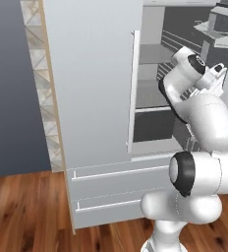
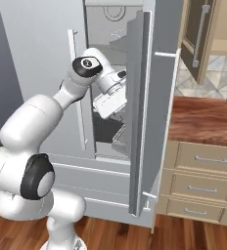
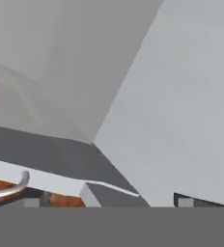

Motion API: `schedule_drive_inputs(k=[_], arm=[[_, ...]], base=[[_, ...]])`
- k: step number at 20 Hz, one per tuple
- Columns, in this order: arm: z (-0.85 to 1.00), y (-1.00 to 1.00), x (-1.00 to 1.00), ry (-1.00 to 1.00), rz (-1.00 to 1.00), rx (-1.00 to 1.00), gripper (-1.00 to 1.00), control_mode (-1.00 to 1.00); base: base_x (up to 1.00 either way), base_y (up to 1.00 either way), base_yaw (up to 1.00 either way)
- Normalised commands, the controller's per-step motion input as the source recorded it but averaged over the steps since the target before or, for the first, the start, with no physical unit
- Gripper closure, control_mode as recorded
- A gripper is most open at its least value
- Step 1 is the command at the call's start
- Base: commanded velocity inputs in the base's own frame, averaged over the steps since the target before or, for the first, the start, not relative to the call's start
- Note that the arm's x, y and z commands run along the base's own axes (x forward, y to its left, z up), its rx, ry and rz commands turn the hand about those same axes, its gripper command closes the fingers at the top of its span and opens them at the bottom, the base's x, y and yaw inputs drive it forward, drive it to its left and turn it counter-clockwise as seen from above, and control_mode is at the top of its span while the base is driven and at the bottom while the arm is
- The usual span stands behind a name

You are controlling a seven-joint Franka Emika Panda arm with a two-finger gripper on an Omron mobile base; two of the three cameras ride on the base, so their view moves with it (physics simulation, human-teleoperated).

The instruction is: There is a bowl on the dining counter. Grab a lemon wedge from the fridge and place it in the bowl. Then get the liquor bottle and glass cup from the cabinet and place them next to the bowl.

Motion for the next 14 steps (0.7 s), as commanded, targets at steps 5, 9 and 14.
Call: schedule_drive_inputs(k=[5,9,14], arm=[[0.22,-0.90,0.09,-0.07,-0.17,0.07,-1.00,-1.00],[0.30,-0.64,0.07,-0.12,-0.13,0.07,-1.00,-1.00],[0.05,0.19,-0.39,-0.30,-0.05,0.07,-1.00,-1.00]], base=[[0.00,0.00,0.00],[0.00,0.00,0.00],[0.00,0.00,0.00]])
